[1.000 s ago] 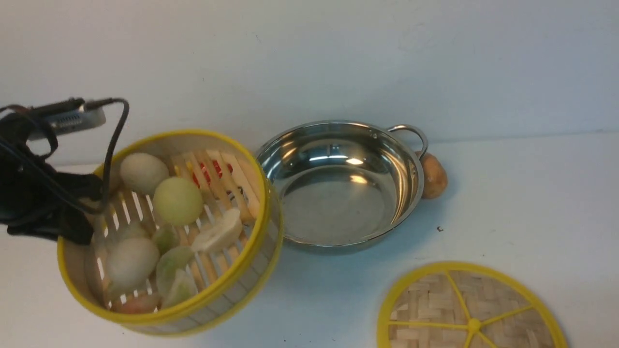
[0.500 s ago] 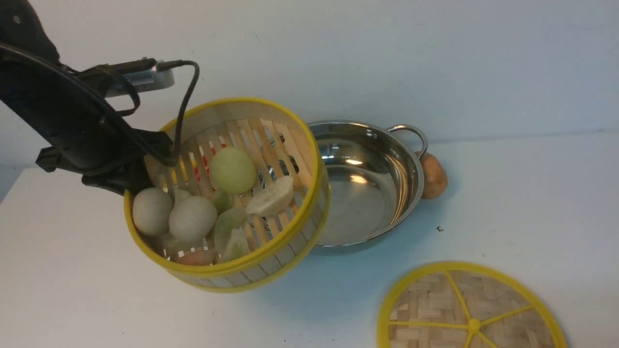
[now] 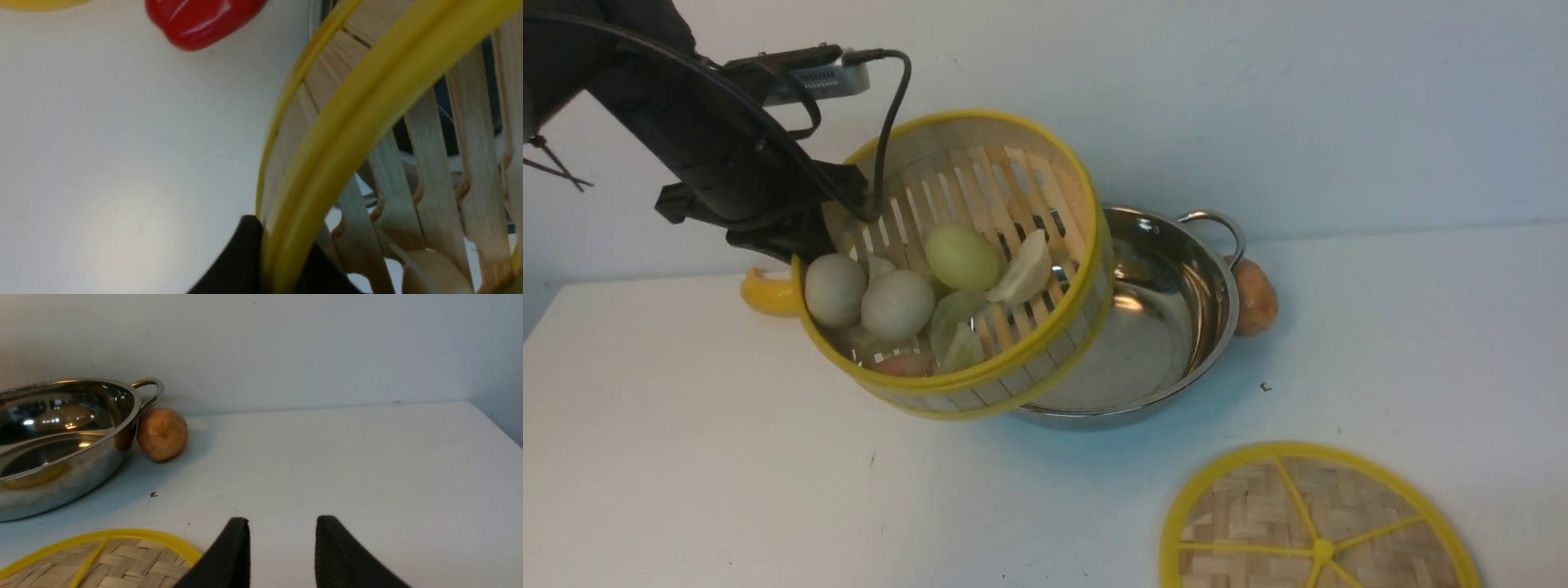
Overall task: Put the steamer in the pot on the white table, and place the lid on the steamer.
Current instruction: 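Place the bamboo steamer basket with dumplings into the steel pot with the left gripper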
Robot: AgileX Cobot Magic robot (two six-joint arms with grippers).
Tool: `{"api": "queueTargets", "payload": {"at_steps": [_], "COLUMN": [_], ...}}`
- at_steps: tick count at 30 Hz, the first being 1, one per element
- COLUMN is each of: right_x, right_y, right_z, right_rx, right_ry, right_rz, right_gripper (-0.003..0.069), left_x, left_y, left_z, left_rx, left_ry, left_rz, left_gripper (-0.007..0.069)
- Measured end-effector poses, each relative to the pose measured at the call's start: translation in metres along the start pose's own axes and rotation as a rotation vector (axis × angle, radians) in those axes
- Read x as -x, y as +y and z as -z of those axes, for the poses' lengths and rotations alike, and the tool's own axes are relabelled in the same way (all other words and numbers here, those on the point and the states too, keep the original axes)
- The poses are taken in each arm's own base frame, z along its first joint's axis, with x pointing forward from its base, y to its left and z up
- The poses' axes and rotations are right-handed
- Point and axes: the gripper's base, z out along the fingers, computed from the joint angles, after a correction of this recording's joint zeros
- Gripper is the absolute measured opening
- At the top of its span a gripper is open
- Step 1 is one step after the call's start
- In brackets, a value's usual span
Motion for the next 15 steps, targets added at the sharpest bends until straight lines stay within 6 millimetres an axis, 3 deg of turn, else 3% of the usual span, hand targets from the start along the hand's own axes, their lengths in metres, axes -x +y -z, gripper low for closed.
{"api": "queueTargets", "payload": {"at_steps": [6,15], "right_x": [0.000,0.000], "right_y": [0.000,0.000], "right_z": [0.000,0.000], "right_rx": [0.000,0.000], "right_ry": [0.000,0.000], "right_rz": [0.000,0.000], "right_gripper": [0.0242,0.0242], "left_x": [0.022,0.048], "left_y": [-0.019,-0.031], "left_z": [-0.019,-0.035], "left_rx": [-0.034,-0.056], "left_ry": [-0.023,-0.075], "left_rz": [-0.044,-0.082], "left_gripper": [0.0034,0.0034]}}
